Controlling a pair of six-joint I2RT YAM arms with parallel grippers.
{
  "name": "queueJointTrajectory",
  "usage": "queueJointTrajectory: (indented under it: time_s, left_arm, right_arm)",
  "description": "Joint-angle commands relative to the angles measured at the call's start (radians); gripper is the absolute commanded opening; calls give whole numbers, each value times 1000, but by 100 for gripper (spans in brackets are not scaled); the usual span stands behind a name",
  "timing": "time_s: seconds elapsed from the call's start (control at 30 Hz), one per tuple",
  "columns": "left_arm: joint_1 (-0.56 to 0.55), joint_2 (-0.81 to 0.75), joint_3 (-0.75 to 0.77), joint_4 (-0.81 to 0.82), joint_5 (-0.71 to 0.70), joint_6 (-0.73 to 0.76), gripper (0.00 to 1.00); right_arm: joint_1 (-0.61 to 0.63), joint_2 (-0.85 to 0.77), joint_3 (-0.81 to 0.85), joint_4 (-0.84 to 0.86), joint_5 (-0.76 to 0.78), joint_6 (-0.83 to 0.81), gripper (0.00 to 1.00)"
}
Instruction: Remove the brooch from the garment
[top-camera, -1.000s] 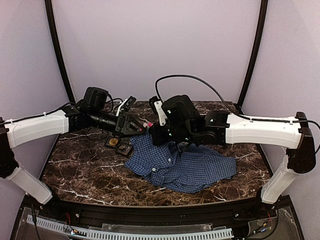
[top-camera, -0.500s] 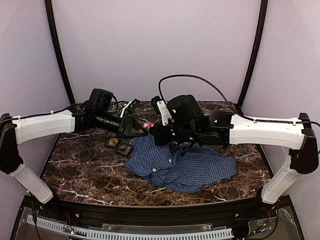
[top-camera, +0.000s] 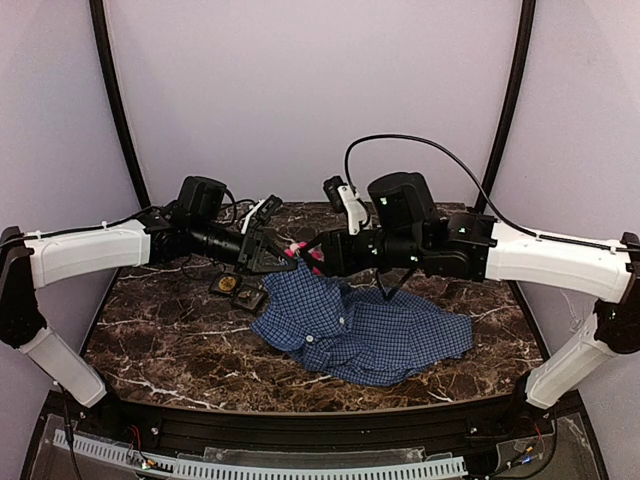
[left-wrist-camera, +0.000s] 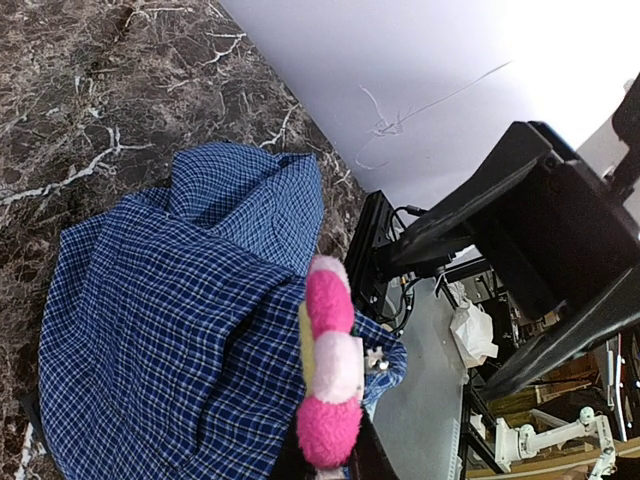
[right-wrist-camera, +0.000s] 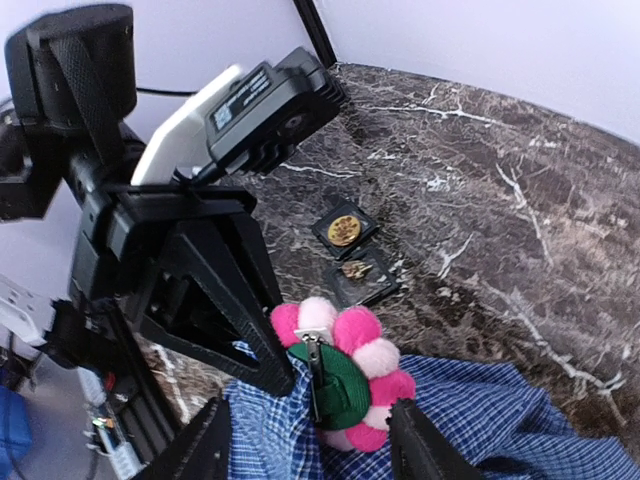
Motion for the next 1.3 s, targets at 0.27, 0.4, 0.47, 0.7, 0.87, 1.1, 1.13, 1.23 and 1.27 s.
queueJointTrajectory:
  time_s: [0.27, 0.4, 0.47, 0.7, 0.87, 1.1, 1.13, 1.23, 1.27]
  left_arm:
    - [-7, -43, 49, -73, 118, 91, 1]
    - [-18, -47, 86, -144, 128, 138, 1]
    - [-24, -50, 91, -155, 127, 144, 1]
    - [-44, -49, 112, -159, 117, 146, 1]
    - [-52, -49, 126, -161, 112, 145, 1]
    - [-55, -52, 127, -158, 106, 140, 1]
    - [-56, -51, 127, -158, 106, 140, 1]
    - [-56, -51, 130, -158, 107, 139, 1]
    - [-57, -51, 131, -159, 105, 139, 1]
  right_arm:
    - [-199, -70, -96, 168, -660, 51, 87]
    - [-224, -44, -116, 220, -786, 80, 87]
    - [-227, -23, -112, 219, -823, 84, 86]
    - [-227, 12, -131, 271, -867, 119, 68]
    - [-227, 35, -137, 299, -898, 137, 51]
    - [-227, 49, -145, 306, -905, 144, 35]
    - [-227, 53, -143, 310, -906, 147, 33]
    - [-227, 60, -143, 311, -907, 149, 27]
    - [-225, 61, -144, 310, -904, 150, 25]
